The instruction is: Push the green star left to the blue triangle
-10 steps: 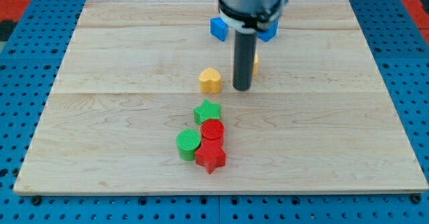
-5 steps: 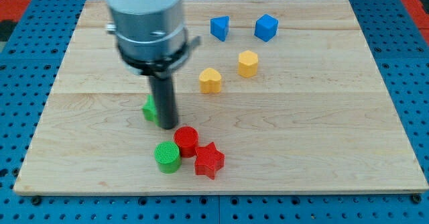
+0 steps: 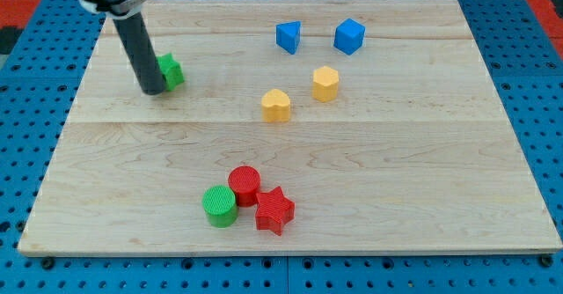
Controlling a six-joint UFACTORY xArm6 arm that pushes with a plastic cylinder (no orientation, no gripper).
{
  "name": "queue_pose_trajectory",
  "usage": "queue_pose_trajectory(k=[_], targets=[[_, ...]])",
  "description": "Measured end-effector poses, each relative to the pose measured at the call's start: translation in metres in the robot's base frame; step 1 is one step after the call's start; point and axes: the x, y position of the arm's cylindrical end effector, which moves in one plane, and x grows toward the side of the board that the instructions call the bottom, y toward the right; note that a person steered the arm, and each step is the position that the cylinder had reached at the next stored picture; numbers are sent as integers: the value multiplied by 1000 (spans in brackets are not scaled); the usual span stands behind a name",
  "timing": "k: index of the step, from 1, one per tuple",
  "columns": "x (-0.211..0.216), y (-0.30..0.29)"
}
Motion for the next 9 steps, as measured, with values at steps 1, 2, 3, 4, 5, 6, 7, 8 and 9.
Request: queue_pose_trajectory(k=[1,2,3,4,5,6,7,8,9], targets=[[-22,-3],[-39,32],[-47,32],[-41,-8],[-63,-16],[-73,12],[-80,50],[-64,52],[-14,46]])
